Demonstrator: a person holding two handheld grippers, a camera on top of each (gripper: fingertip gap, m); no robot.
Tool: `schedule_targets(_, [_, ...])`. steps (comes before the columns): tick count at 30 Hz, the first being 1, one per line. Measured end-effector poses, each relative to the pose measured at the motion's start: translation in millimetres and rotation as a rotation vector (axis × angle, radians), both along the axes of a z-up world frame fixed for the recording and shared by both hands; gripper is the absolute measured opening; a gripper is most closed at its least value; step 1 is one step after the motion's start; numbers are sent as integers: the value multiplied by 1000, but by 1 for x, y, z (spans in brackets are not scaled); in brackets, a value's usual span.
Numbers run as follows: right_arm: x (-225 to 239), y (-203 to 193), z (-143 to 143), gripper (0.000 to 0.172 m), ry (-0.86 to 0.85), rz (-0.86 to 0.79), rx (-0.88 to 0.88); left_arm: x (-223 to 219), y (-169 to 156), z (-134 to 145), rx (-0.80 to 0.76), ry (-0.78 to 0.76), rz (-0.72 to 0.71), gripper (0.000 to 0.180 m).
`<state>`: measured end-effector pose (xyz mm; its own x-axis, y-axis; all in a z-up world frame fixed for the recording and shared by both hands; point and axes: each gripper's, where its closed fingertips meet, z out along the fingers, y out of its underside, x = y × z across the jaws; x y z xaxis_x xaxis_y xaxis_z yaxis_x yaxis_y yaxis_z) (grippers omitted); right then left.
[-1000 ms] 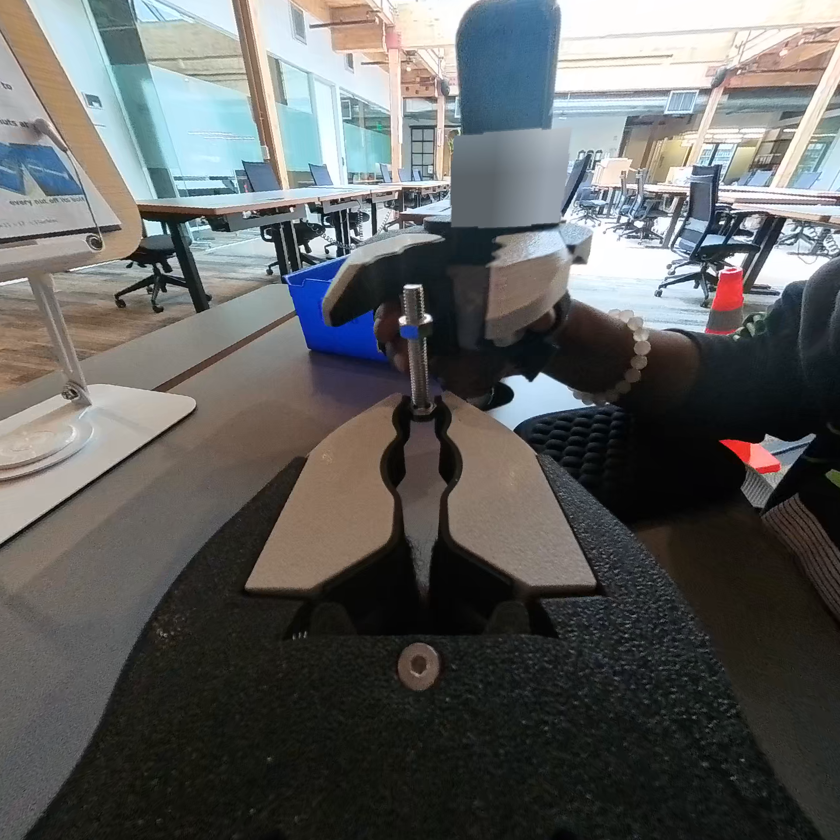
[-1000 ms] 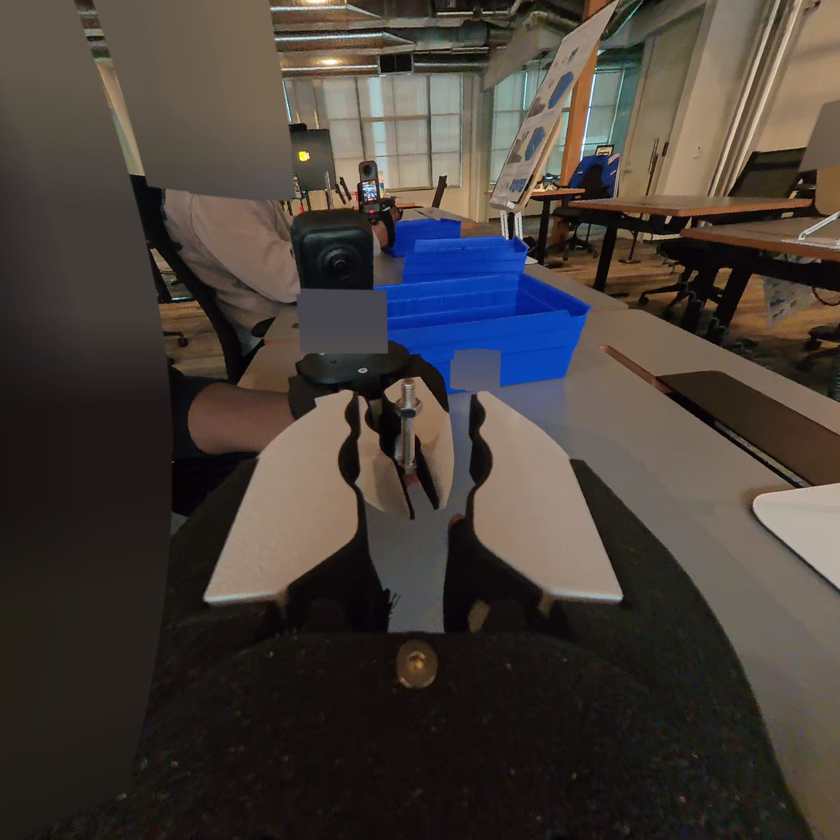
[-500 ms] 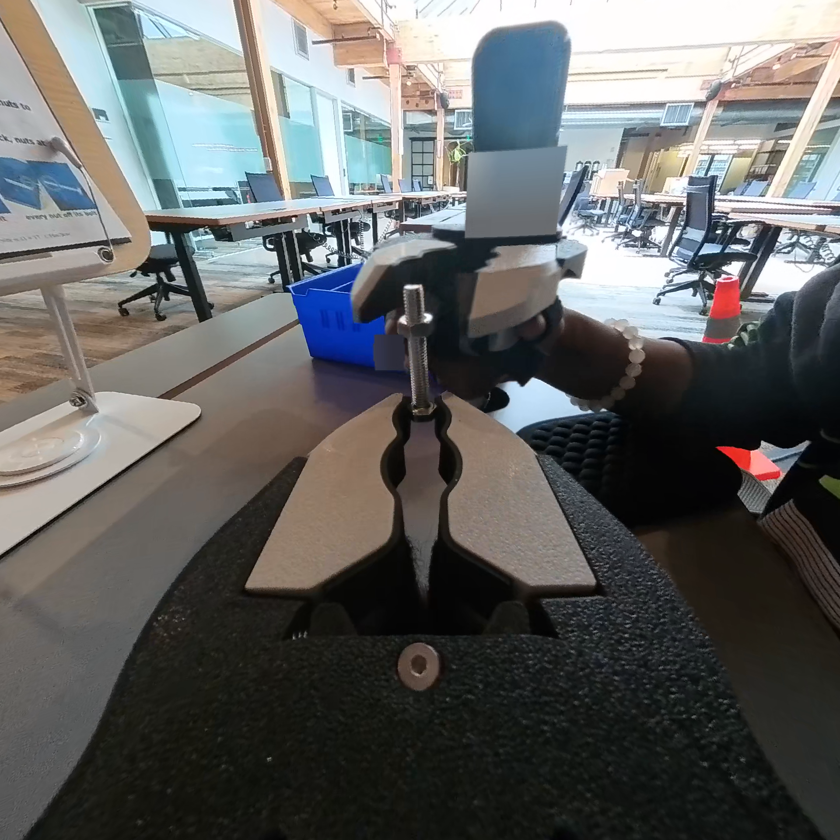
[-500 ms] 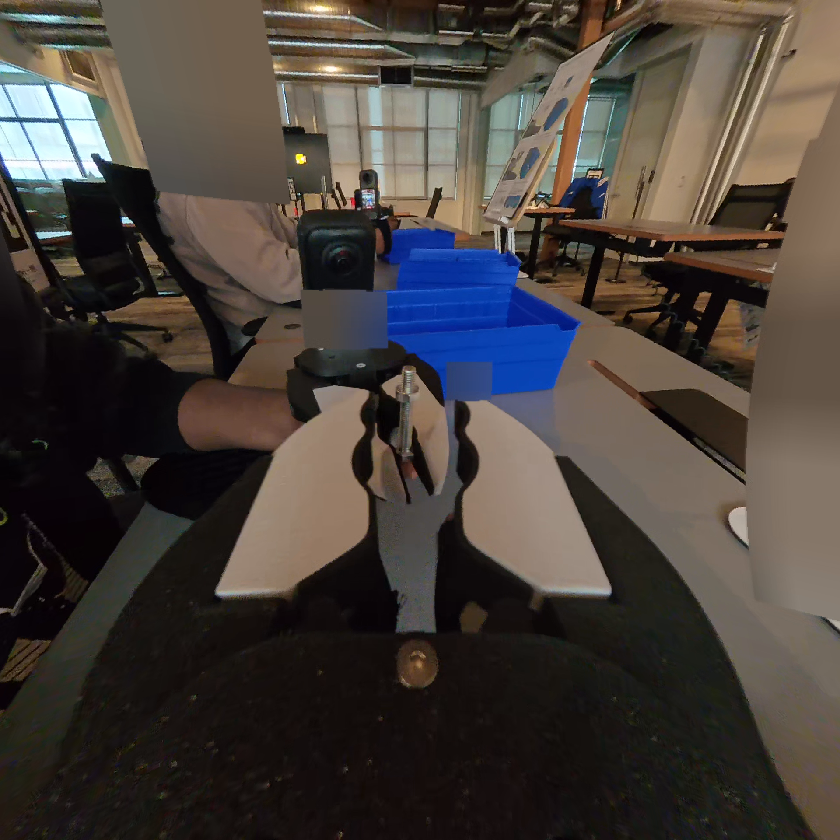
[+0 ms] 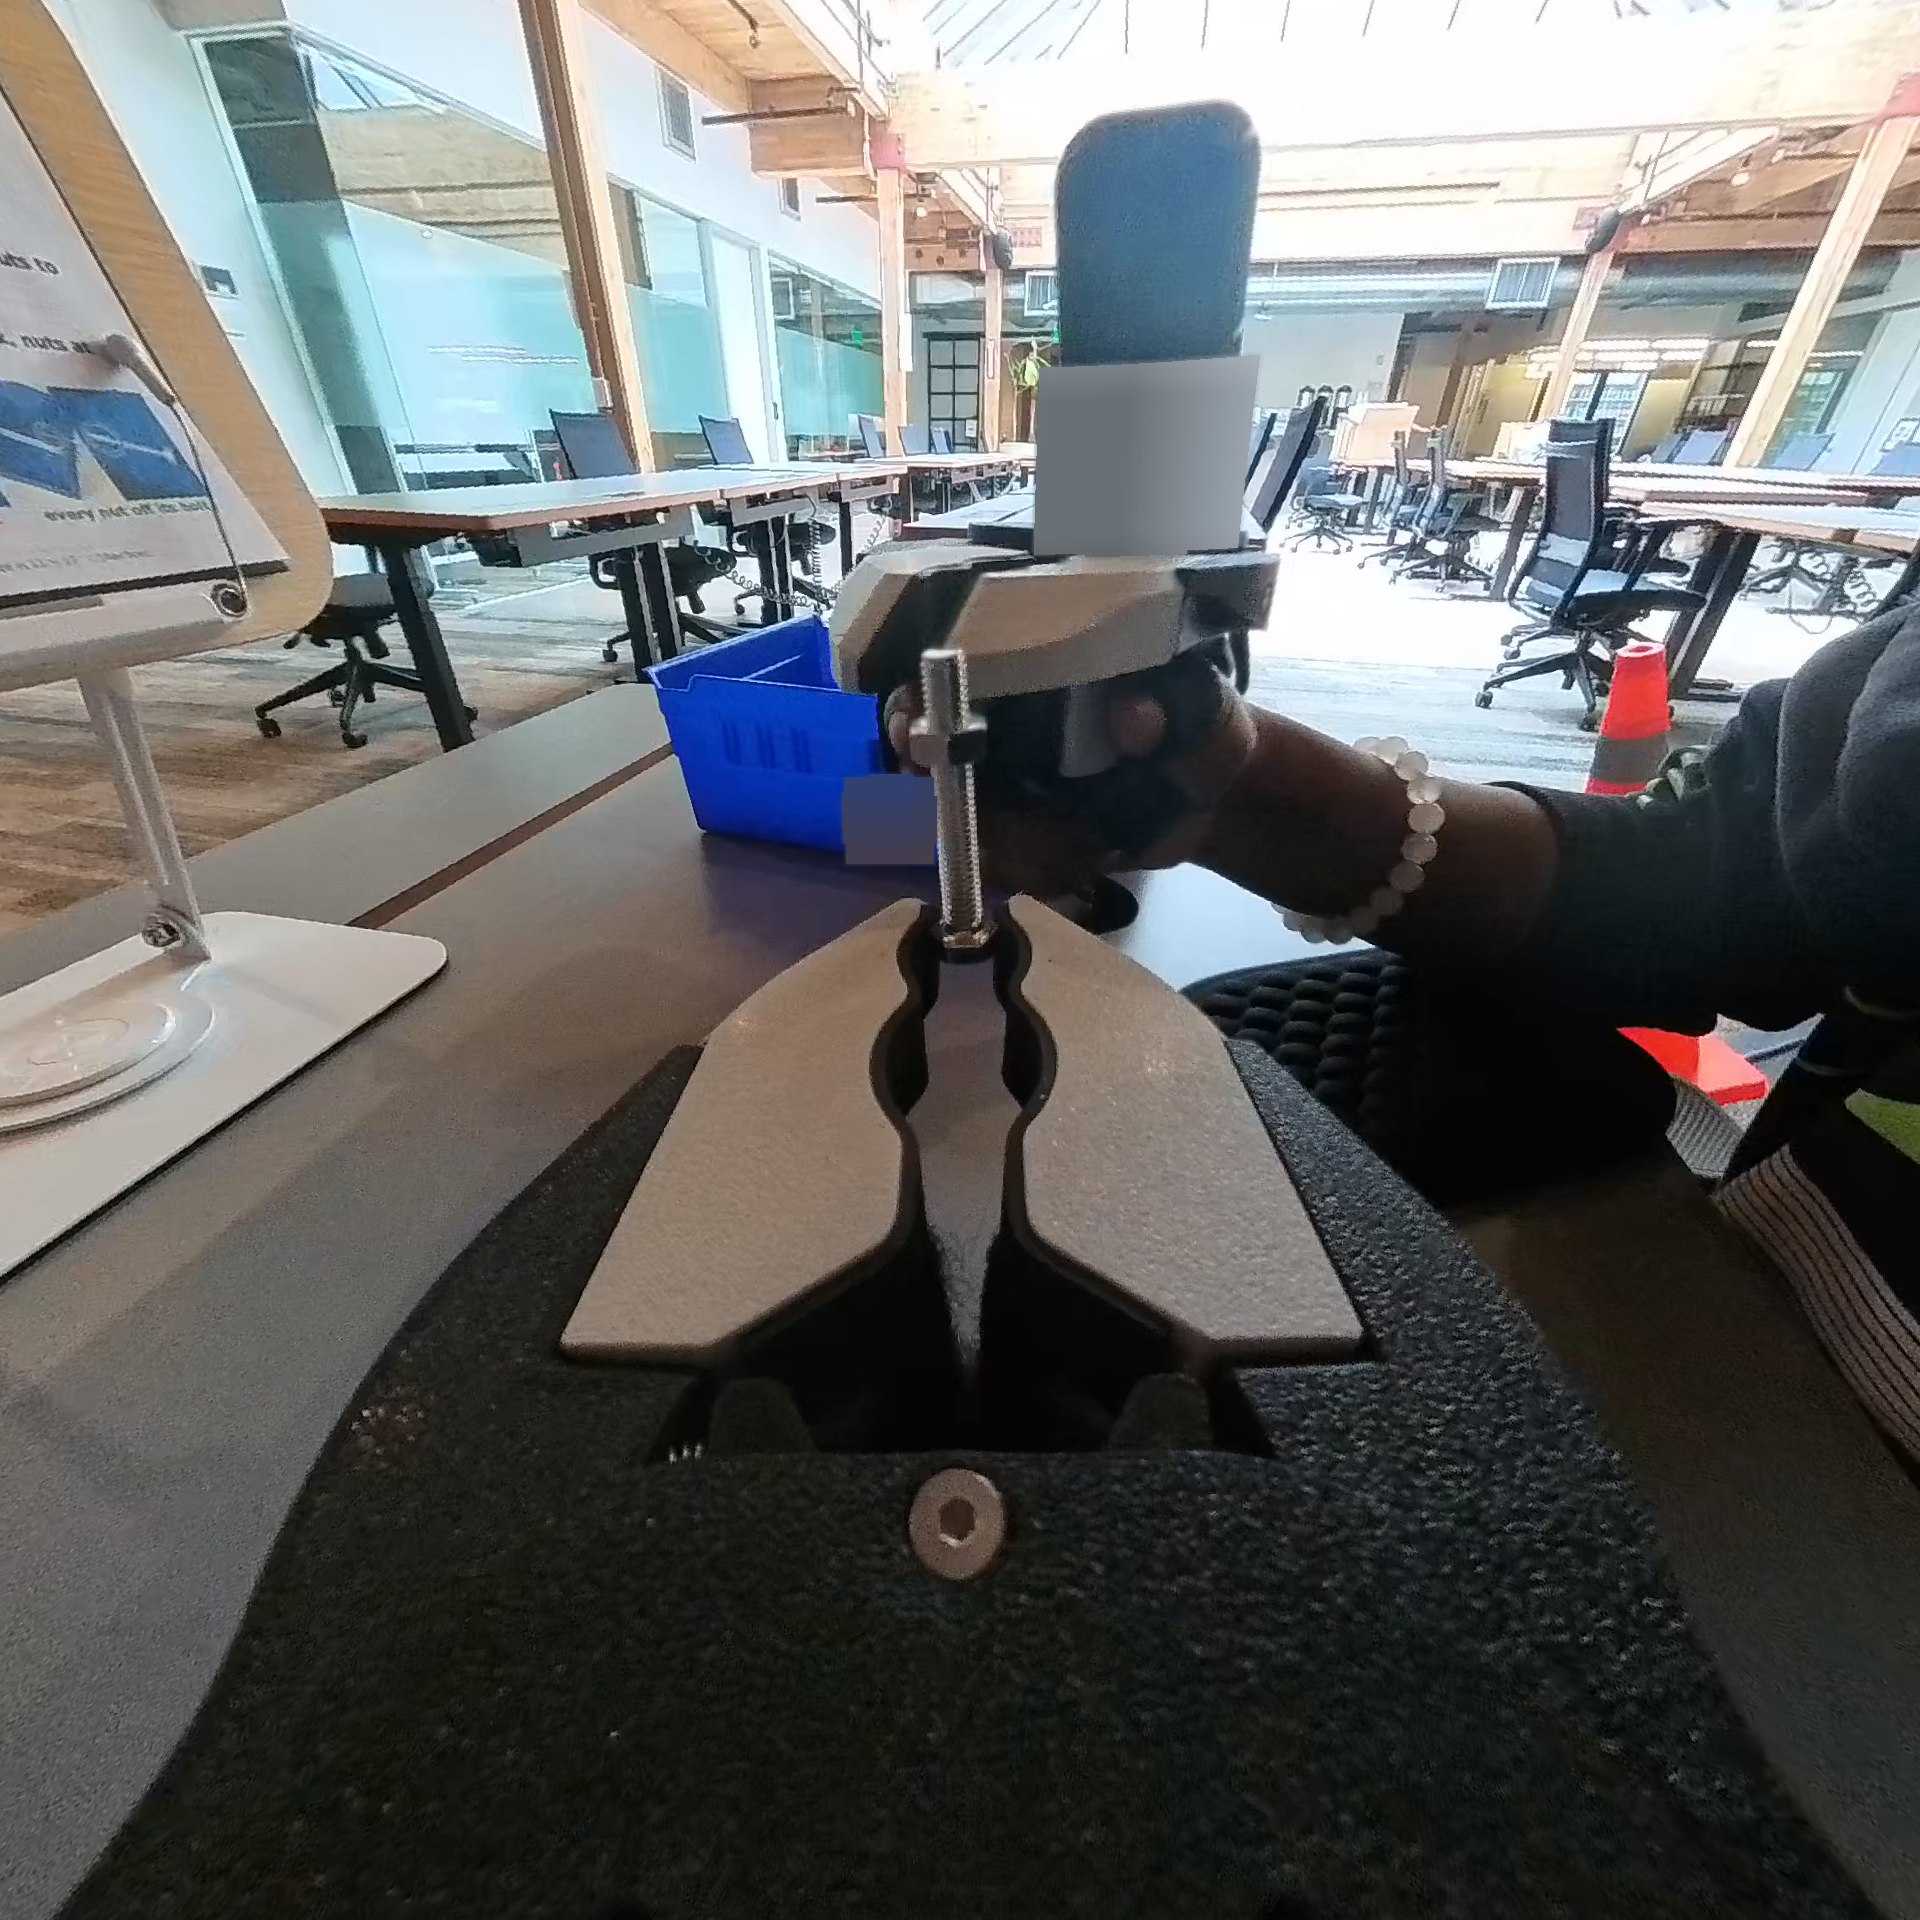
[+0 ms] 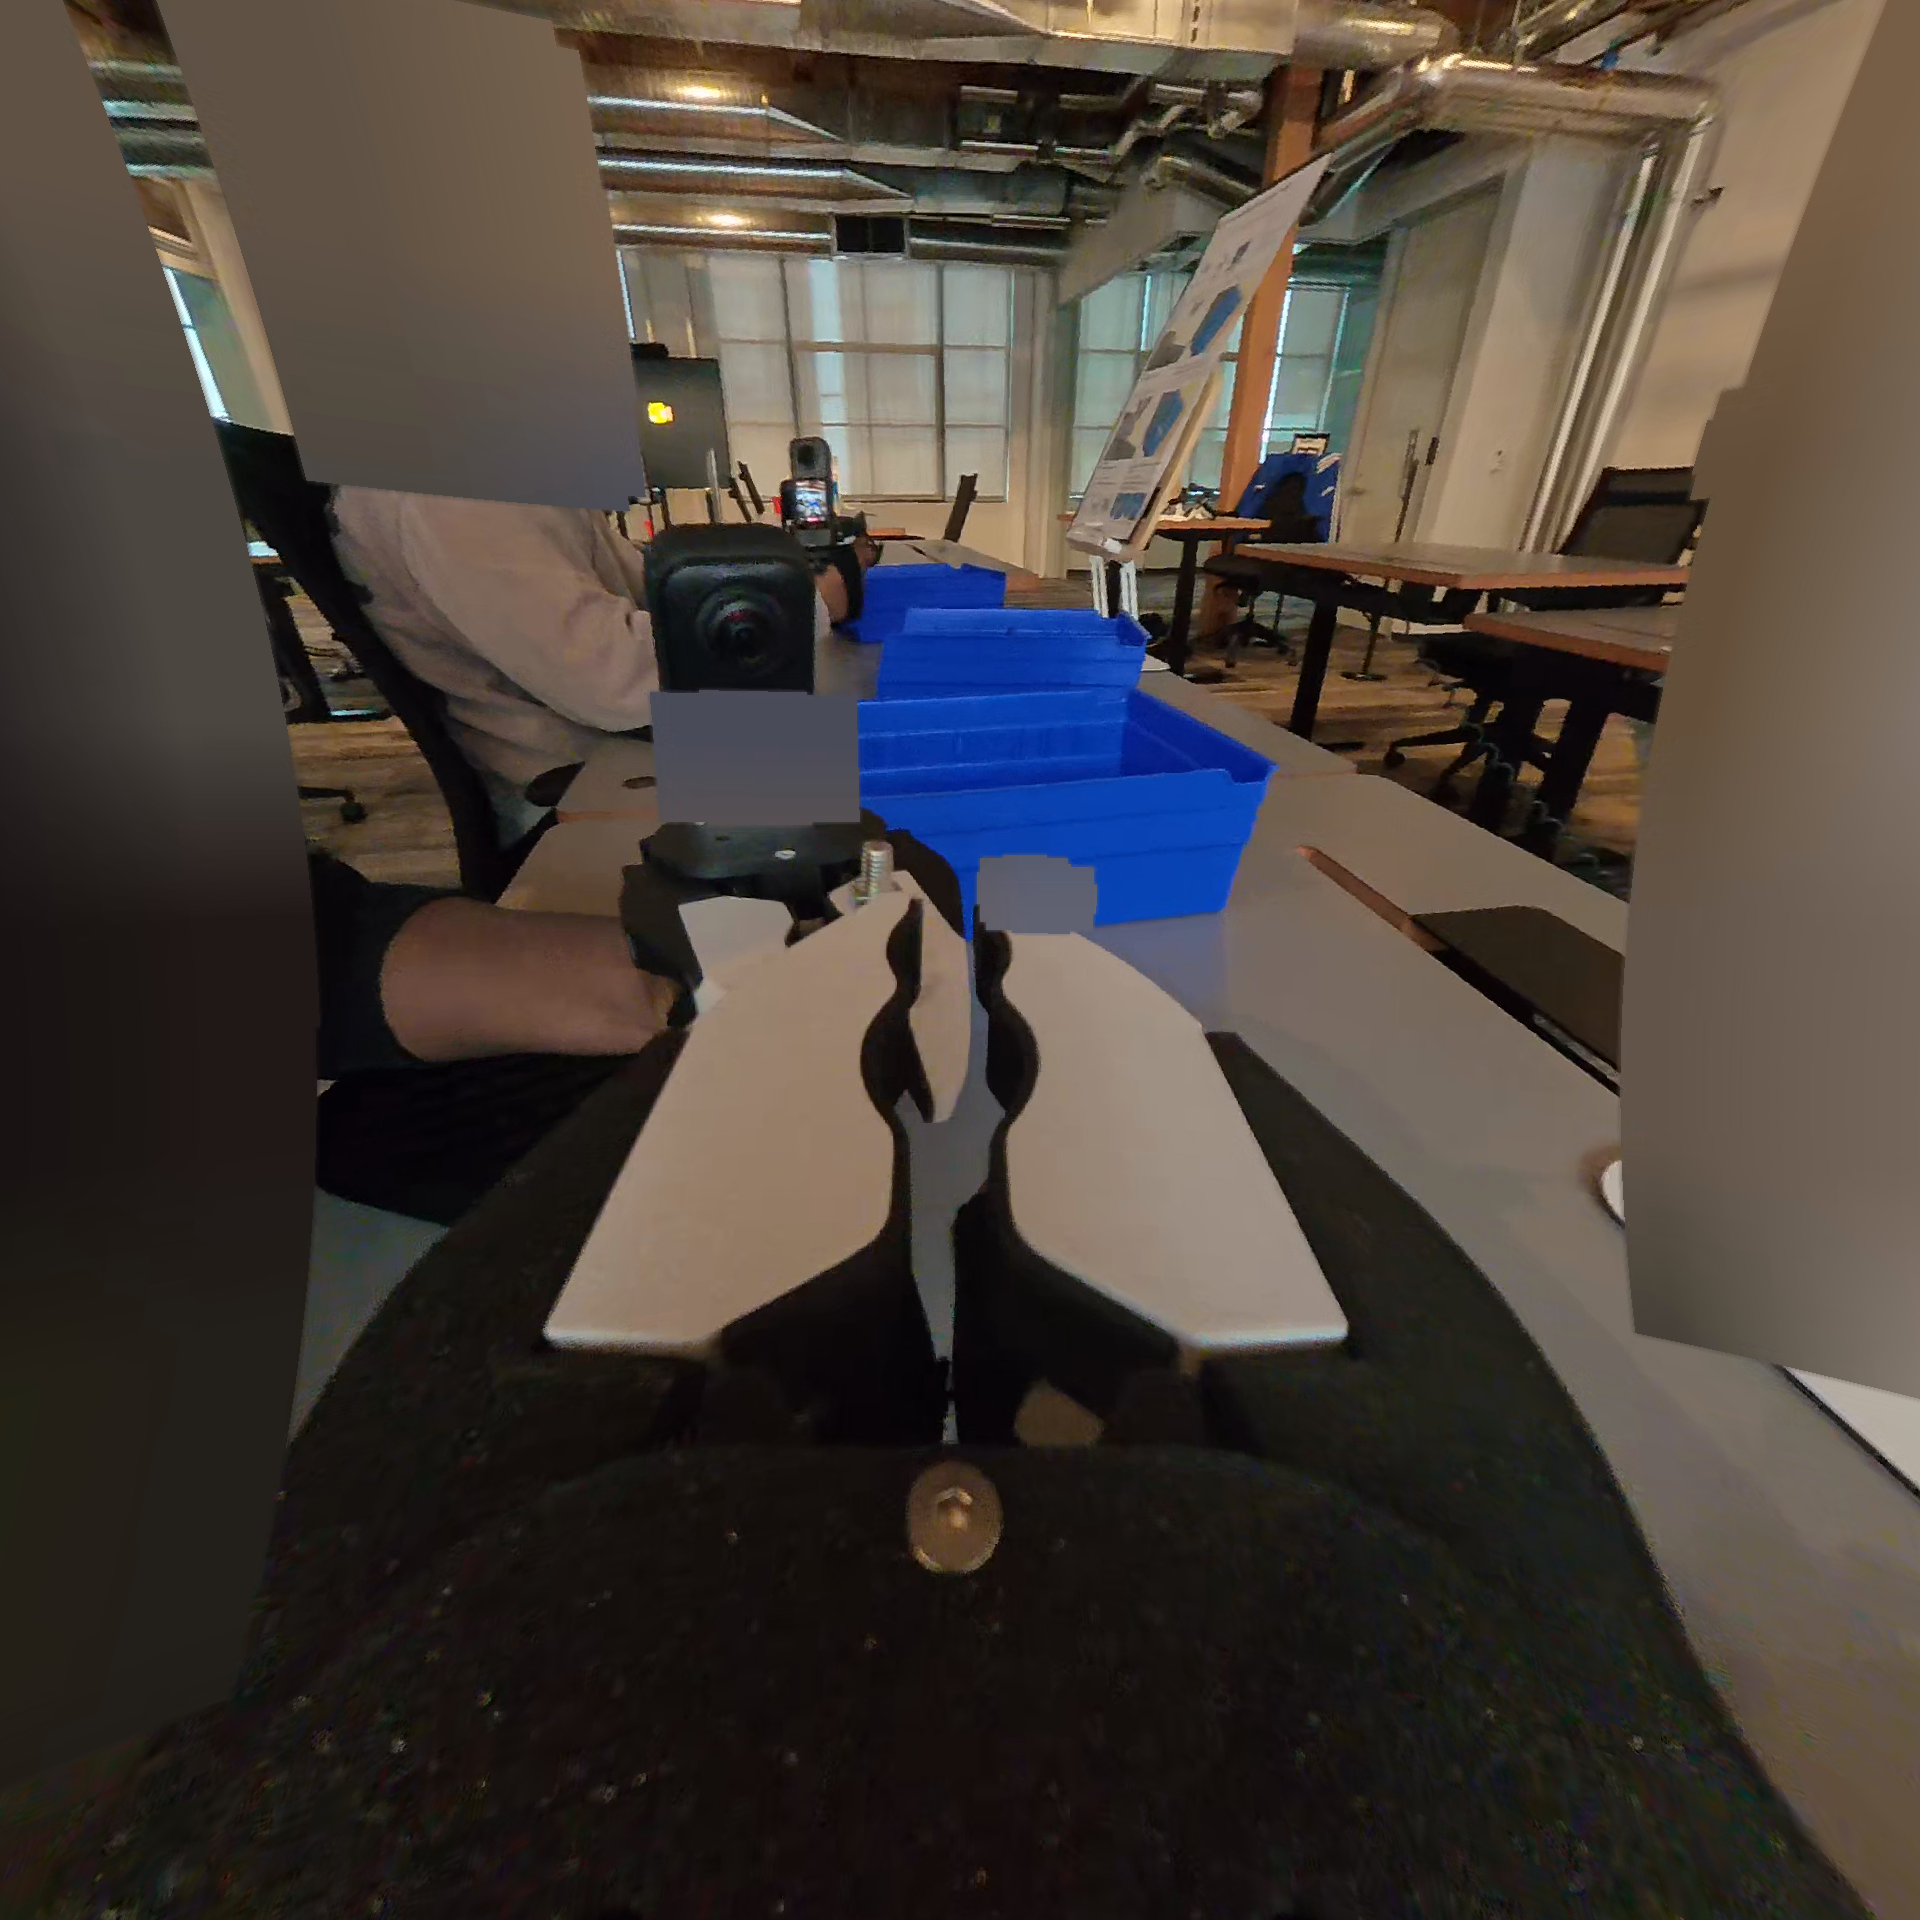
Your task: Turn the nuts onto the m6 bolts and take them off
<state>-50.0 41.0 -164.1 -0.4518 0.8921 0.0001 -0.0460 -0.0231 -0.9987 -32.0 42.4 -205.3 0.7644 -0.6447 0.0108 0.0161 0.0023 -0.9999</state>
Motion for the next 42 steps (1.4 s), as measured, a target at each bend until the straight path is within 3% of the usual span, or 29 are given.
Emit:
schedule_targets(5, [-2, -13, -4, 26, -19, 39, 20, 2, 0, -1, -1, 3, -7, 9])
schedule_targets(7, [-3, -11, -4, 23, -21, 24, 19, 3, -2, 1, 5, 2, -15, 9])
schedule_targets(9, [-2, -6, -2, 8, -8, 9, 16, 3, -3, 2, 9, -5, -20, 9])
schedule_targets(13, [2, -2, 3, 6, 11, 15, 4, 2, -2, 1, 4, 4, -16, 9])
schedule_targets(21, [-2, -15, -2, 31, -14, 47, 13, 3, -2, 2, 11, -1, -14, 9])
schedule_targets(23, [-3, -11, -3, 27, -18, 31, 14, 3, -3, 3, 13, 0, -17, 9])
schedule_targets(25, [-2, -5, -2, 7, -6, 2, 16, 4, -3, 2, 11, 2, -19, 9])
schedule_targets(29, [2, -3, 4, 5, 18, 11, 1, 3, -2, 2, 11, 0, -16, 9])
schedule_targets(35, [-3, -15, -2, 40, -15, 41, 1, 4, -2, 2, 11, 6, -15, 9])
schedule_targets(37, [-4, -13, -2, 36, -13, 26, -1, 5, -3, 2, 12, 7, -19, 9])
schedule_targets(42, [1, -1, 3, 7, 22, -2, 7, 2, -3, 4, 18, -3, -13, 9])
